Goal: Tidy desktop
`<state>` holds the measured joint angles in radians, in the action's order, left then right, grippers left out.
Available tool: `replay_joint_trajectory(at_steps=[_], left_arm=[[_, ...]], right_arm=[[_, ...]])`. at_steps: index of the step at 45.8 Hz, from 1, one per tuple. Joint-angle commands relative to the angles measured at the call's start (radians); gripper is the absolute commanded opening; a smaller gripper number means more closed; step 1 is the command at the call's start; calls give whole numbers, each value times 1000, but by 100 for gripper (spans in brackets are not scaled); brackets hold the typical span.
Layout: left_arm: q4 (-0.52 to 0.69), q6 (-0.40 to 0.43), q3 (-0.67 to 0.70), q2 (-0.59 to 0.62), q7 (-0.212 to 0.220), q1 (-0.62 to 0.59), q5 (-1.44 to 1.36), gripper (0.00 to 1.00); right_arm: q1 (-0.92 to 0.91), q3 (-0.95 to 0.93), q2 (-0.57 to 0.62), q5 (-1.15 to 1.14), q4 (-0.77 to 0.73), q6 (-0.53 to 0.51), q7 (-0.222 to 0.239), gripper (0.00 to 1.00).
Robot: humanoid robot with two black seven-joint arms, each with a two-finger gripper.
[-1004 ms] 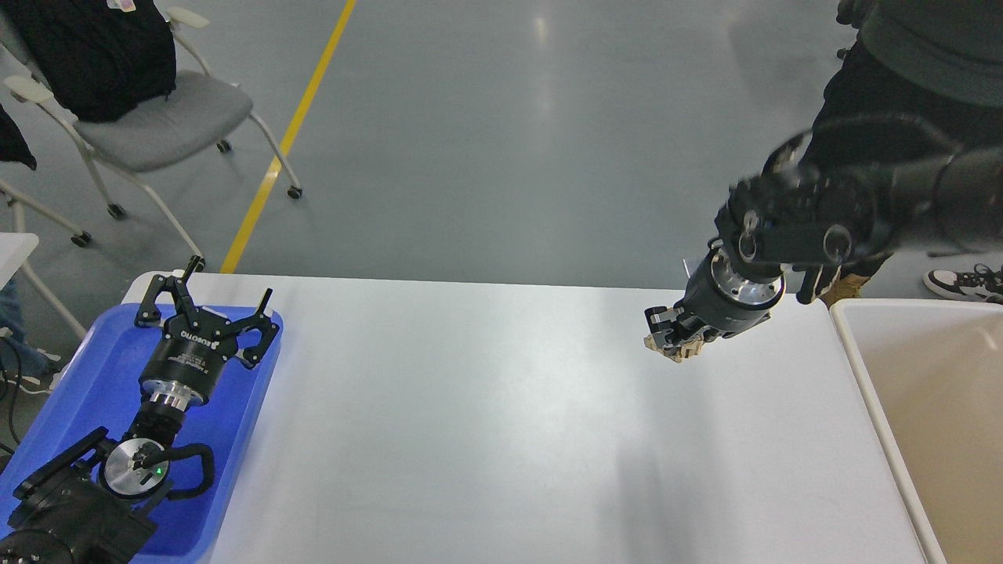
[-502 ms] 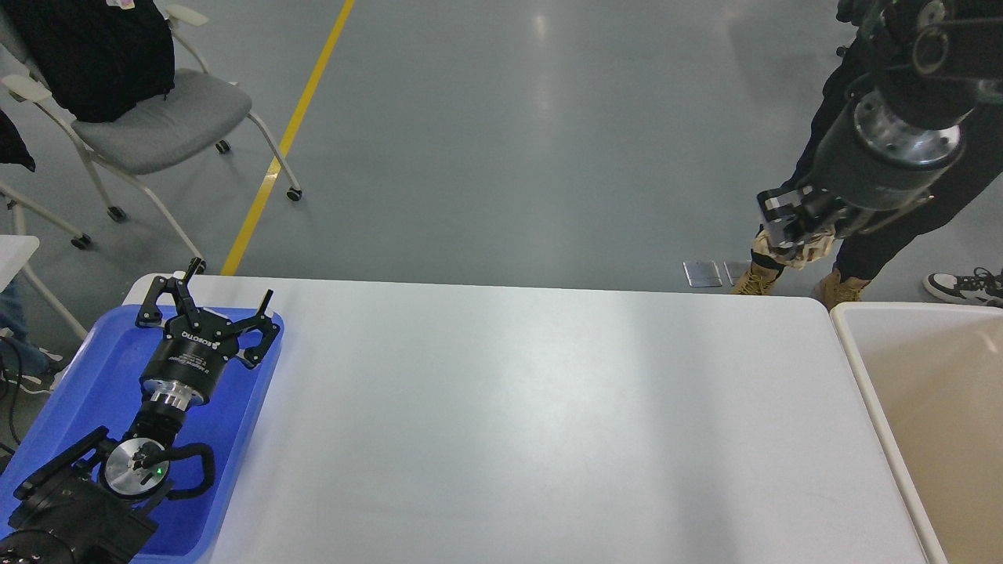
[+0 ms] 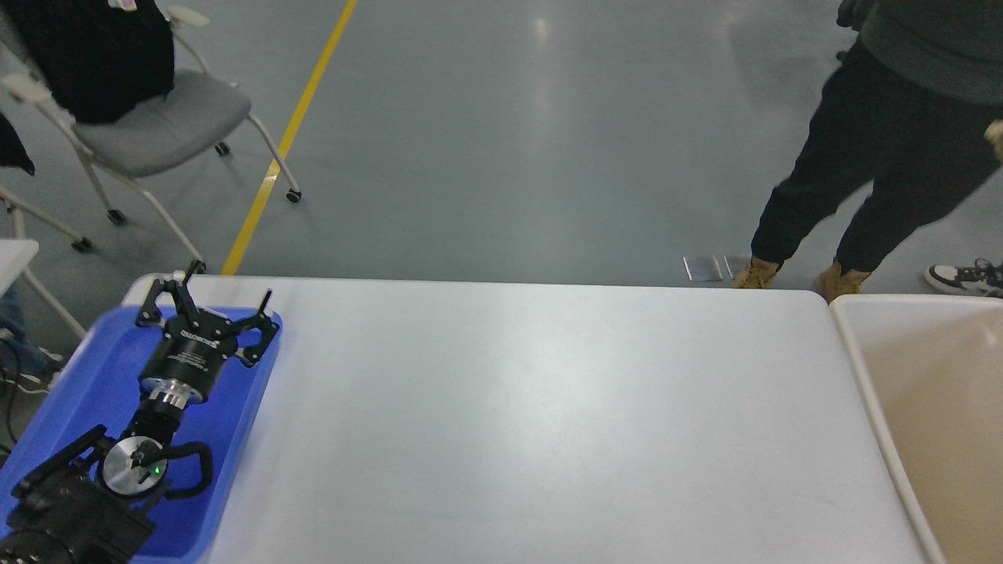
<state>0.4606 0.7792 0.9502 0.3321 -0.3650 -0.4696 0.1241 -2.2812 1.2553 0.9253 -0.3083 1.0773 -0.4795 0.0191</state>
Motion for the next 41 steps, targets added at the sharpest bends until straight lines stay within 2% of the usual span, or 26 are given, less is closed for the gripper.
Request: replay_joint_trajectory(at_steps=[1, 7, 15, 23, 27, 33, 41], left_arm=[[0, 0, -1, 1, 0, 0, 0, 99], [0, 0, -1, 1, 0, 0, 0, 99], [0, -1, 1, -1, 0, 0, 0, 99], [0, -1, 1, -1, 0, 0, 0, 99], [0, -1, 1, -1, 0, 0, 0, 99], [0, -1, 1, -1, 0, 0, 0, 99], [0, -1, 1, -1, 0, 0, 0, 99]], right_arm=[[379, -256, 263, 17, -115, 350, 8, 0], [691, -456, 248, 150, -180, 489, 8, 0], [1011, -602, 97, 371, -379, 599, 15, 0], [1235, -695, -127, 552, -638, 653, 30, 0], [1357, -778, -238, 580, -795, 657, 62, 0], [1509, -1000, -399, 561, -1032, 644, 102, 0], [1559, -1163, -482, 541, -1056, 654, 104, 0]])
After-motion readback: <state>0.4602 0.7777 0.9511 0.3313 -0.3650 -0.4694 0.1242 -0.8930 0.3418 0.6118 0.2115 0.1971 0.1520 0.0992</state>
